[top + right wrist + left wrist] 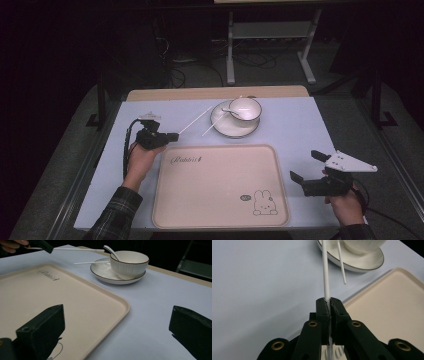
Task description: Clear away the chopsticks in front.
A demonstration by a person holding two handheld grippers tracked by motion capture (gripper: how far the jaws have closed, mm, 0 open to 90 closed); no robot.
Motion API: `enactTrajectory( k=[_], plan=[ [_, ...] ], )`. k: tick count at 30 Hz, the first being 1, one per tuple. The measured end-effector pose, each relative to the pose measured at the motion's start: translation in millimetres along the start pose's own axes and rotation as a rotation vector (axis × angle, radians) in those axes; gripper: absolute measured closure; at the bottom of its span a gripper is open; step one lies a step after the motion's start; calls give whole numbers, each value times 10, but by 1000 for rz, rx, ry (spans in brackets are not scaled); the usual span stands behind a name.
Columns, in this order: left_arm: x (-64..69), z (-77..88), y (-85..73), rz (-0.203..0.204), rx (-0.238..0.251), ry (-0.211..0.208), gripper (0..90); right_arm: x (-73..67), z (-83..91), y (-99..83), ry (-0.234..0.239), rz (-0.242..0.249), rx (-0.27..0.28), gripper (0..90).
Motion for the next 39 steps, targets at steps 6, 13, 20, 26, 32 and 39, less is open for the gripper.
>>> enactTrajectory(
  k=[6, 13, 20, 26, 32, 39],
  plan=[
    [103, 235, -176, -6, 18, -17, 856, -6, 0, 4, -1, 6, 2, 0],
    [305, 421, -392, -40, 8, -30, 857, -7, 1, 4, -1, 6, 3, 0],
    [497, 544, -575, -66, 0, -56, 857, -9, 3, 7, -3, 6, 3, 0],
    [589, 529, -687, -76, -32, -79, 856, -11, 2, 8, -5, 7, 2, 0],
    [616, 481, -704, -82, -49, -90, 856, -12, 2, 8, -6, 7, 1, 0],
    [618, 388, -749, -98, -78, -97, 855, -11, 1, 7, -6, 6, 0, 0]
  ],
)
Point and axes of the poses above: each handheld gripper's, and its own axes: z roughly backward along the jaws, y roughly out of its top, x roughly to its right, the point moved 5 cm from there along -z, roughly forward along the jaws, and after that the axes turned 1 degree about -z, right-handed, at the moved point
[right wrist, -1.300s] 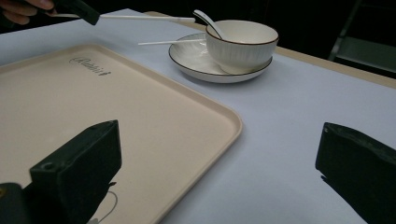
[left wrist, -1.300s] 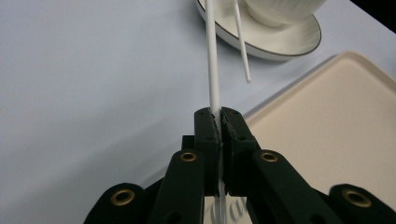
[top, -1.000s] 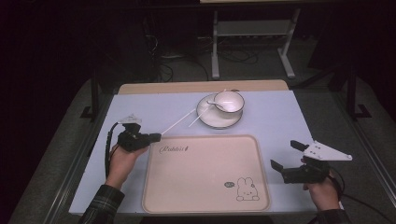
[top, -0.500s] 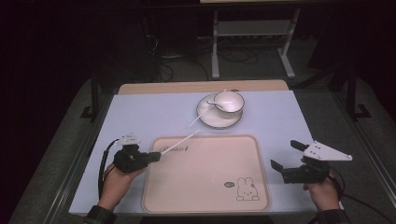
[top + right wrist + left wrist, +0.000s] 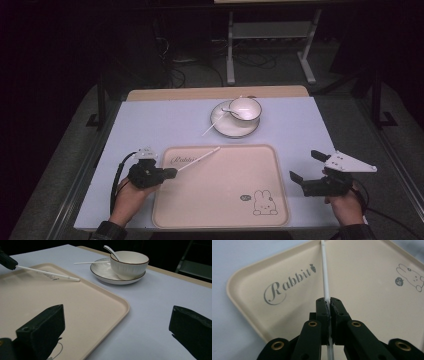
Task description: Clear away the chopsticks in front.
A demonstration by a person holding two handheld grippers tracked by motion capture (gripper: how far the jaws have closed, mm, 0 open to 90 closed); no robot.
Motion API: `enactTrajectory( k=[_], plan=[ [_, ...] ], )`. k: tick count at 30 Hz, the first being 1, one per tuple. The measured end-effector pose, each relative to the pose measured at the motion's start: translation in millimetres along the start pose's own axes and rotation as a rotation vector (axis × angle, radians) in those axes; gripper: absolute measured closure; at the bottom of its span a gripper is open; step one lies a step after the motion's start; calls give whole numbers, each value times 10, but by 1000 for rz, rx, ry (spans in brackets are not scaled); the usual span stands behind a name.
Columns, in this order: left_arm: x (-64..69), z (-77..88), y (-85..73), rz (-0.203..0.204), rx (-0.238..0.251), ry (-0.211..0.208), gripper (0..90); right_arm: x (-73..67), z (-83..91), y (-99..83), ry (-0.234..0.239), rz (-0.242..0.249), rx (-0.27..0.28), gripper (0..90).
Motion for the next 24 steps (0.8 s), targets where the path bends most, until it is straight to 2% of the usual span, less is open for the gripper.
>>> enactTrajectory(
  k=[1, 2, 3, 4, 5, 6, 7, 10, 11, 15, 24],
  plan=[
    [5, -45, -21, -4, -20, -5, 855, 0, 0, 0, 0, 1, 1, 0],
    [5, -45, -21, -4, -20, -5, 854, 0, 0, 0, 0, 1, 1, 0],
    [10, -87, -43, -19, -48, -2, 854, 0, 1, 0, 0, 1, 0, 0],
    [10, -87, -43, -19, -48, -2, 853, 1, 0, 0, 0, 2, 0, 0],
    [7, -122, -67, -36, -79, 9, 851, 0, -1, 0, 0, 2, 0, 0],
    [7, -122, -67, -36, -79, 9, 849, 0, -1, 0, 0, 2, 0, 0],
    [-2, -159, -97, -49, -109, 18, 848, 0, -3, 0, 0, 5, -1, 0],
    [-7, -196, -125, -58, -135, 23, 845, 1, -2, 0, 0, 4, -1, 0],
    [-8, -227, -150, -75, -165, 33, 844, 2, -1, 0, 0, 3, -1, 0],
    [7, -236, -148, -87, -168, 33, 827, 1, -5, -3, 2, 7, -4, 0],
    [18, -237, -145, -76, -167, 17, 777, -5, -7, -4, 2, 6, -5, 0]
  ],
)
Point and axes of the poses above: each handheld gripper's, and its own axes: z roughly backward along the jaws, y roughly out of its top, x roughly to its right, the point moved 5 cm from there along -z, roughly forward along the jaws, and after that the axes turned 1 degree about -z, right-handed, at the moved point
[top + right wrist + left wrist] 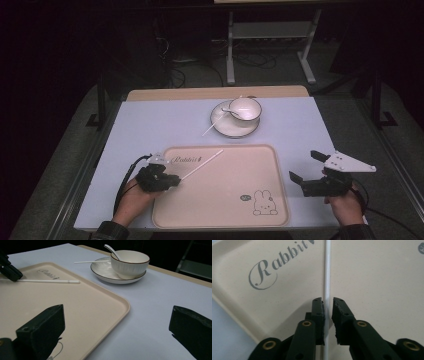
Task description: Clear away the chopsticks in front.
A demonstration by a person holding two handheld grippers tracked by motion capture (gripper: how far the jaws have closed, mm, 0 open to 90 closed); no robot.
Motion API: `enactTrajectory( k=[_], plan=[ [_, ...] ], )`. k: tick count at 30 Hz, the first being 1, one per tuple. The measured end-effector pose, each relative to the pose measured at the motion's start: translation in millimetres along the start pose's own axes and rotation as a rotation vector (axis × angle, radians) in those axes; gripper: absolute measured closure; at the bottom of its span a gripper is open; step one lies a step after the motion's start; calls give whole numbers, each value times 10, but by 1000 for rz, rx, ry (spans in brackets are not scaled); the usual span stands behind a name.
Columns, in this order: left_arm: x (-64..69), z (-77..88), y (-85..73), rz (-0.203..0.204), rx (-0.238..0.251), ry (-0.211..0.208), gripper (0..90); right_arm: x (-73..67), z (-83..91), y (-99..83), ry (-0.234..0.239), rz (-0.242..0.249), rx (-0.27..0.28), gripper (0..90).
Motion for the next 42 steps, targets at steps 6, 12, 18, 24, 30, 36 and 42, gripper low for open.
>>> enactTrajectory(
  k=[6, 12, 18, 24, 30, 36, 42],
  plan=[
    [-30, 26, 154, 6, 44, -12, 473, 0, -6, -4, -1, 1, -4, 0],
    [-124, -15, 470, -6, 106, -8, 350, -7, -11, -4, -1, 0, -5, 0],
    [-240, -139, 836, -38, 102, -14, 285, -12, -21, -6, -2, 3, -8, 0],
    [-387, -352, 1309, -88, 109, 16, 308, 7, -17, -17, 0, -3, -5, 0],
    [-569, -574, 1740, -92, 130, 71, 446, 21, -12, -16, 4, -10, -1, 0],
    [-654, -777, 1987, -74, 135, 90, 586, 24, -19, -11, 5, -12, 3, 0],
    [-724, -1115, 2148, -72, 76, 131, 621, 26, -20, -7, 10, -15, 8, 0]
  ],
)
Point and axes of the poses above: each handheld gripper's, and its own axes: z roughly backward along the jaws, y roughly out of its top, x roughly to its right, the point moved 5 cm from there along -z, roughly forward along the jaws, and after that the axes turned 1 degree about -z, right-handed, at the moved point
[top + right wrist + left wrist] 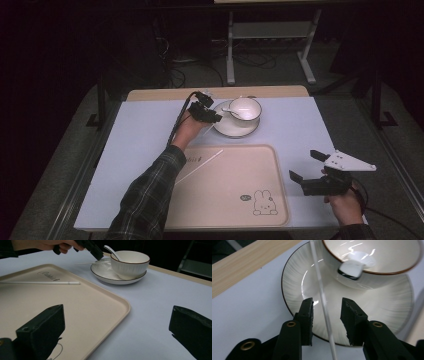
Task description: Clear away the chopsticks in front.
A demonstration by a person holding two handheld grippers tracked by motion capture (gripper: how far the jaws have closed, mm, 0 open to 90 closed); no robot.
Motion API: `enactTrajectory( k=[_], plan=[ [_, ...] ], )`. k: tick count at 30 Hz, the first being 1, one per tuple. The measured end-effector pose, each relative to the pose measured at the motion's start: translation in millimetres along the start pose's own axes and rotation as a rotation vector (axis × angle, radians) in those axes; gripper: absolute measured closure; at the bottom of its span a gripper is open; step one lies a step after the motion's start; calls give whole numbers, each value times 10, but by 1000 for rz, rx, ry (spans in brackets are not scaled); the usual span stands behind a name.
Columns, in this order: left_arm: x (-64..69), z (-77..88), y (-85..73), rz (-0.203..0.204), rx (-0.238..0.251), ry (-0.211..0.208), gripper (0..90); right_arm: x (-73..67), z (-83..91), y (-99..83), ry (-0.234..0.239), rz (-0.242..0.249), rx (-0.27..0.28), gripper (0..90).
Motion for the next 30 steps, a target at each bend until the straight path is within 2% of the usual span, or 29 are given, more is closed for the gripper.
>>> enactTrajectory(
  k=[6, 10, 12, 17, 20, 27, 30],
  plan=[
    [-19, -215, 7, 19, -24, 4, 656, 11, -1, 7, 0, -7, 6, 0],
    [-41, -279, 3, 27, -30, 14, 703, 15, -3, 12, 2, -8, 12, 0],
    [-58, -298, -6, 46, -31, 7, 715, 19, -1, 12, 2, -11, 11, 0],
    [-80, -314, -16, 67, -26, 1, 783, 21, -6, 18, 3, -9, 15, 0],
    [-98, -311, -13, 86, -16, 12, 837, 18, -6, 21, 2, -10, 16, 0],
    [-129, -260, 1, 98, -8, 14, 843, 24, 2, 23, -1, -10, 18, 0],
    [-176, -173, -1, 98, -11, 16, 843, 27, 7, 24, -2, -11, 20, 0]
  ],
)
Point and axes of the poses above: each handheld gripper's, and its own axes: z roughly backward along the jaws, y roughly out of its top, x roughly to its right, the point moved 5 cm from there along -z, roughly forward along the jaws, and after that the axes turned 1 degree about -z, right-handed, at the moved point
